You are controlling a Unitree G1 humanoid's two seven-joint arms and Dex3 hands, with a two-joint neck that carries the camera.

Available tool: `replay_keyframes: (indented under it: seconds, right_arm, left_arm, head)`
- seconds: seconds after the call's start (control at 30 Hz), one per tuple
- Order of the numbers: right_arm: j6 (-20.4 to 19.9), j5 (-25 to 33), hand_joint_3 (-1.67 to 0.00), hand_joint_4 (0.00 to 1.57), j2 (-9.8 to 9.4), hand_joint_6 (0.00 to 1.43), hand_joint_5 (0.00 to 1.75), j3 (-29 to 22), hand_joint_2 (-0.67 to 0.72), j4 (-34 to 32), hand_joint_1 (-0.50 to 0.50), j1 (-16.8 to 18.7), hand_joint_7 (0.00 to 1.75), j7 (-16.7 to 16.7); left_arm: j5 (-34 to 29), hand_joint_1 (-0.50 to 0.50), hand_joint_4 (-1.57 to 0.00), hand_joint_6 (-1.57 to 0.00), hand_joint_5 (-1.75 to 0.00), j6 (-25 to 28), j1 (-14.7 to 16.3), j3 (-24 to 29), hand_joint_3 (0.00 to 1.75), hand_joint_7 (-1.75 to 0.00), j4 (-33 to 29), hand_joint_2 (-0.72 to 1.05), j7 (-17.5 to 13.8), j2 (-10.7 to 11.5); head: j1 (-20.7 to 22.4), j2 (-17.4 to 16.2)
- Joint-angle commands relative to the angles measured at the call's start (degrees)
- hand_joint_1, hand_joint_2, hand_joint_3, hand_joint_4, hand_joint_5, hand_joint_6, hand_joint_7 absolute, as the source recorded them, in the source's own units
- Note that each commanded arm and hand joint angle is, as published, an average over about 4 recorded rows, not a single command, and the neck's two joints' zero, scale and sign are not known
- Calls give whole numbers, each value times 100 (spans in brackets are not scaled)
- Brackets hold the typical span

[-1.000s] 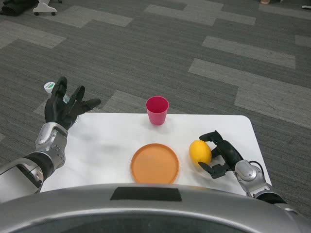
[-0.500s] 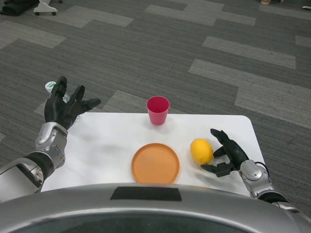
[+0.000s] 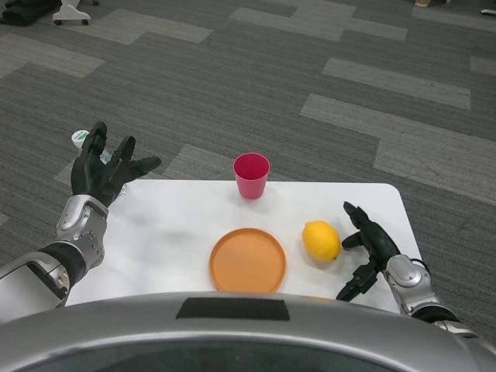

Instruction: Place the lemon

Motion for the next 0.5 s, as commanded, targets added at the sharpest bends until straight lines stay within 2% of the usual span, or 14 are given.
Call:
replay_keyframes:
  seconds: [0.03, 0.1, 0.3, 0.4, 0.5]
  right_arm:
    - [-83, -28, -8, 0, 100, 0, 107, -439, 39, 111, -4, 71, 0, 16]
    - [-184, -28, -8, 0, 117, 0, 107, -669, 34, 19, -2, 75, 0, 16]
    - [-391, -24, -8, 0, 196, 0, 107, -1509, 33, -685, 2, 115, 0, 11]
    - [-549, 139, -8, 0, 194, 0, 102, -1636, 27, -1054, 4, 121, 0, -63]
    - [-753, 598, -8, 0, 185, 0, 92, -1495, 22, -1249, 4, 115, 0, -171]
  left_arm:
    - [-11, 50, -6, 0, 0, 1, -66, 6, 9, 0, 8, 105, -21, 63]
    - [-11, 50, -6, 0, 0, 1, -66, 6, 9, 0, 8, 105, -21, 65]
    - [-7, 50, -5, 0, 0, 1, -66, 6, 9, 0, 8, 105, -21, 74]
    - [-7, 50, -6, 0, 0, 1, -66, 6, 9, 0, 8, 105, -21, 72]
    - [-5, 50, -4, 0, 0, 1, -63, 6, 9, 0, 8, 105, -21, 74]
  head:
    - [-18, -1]
    - [-22, 6]
    - [-42, 10]
    - [-41, 11]
    - [-35, 11]
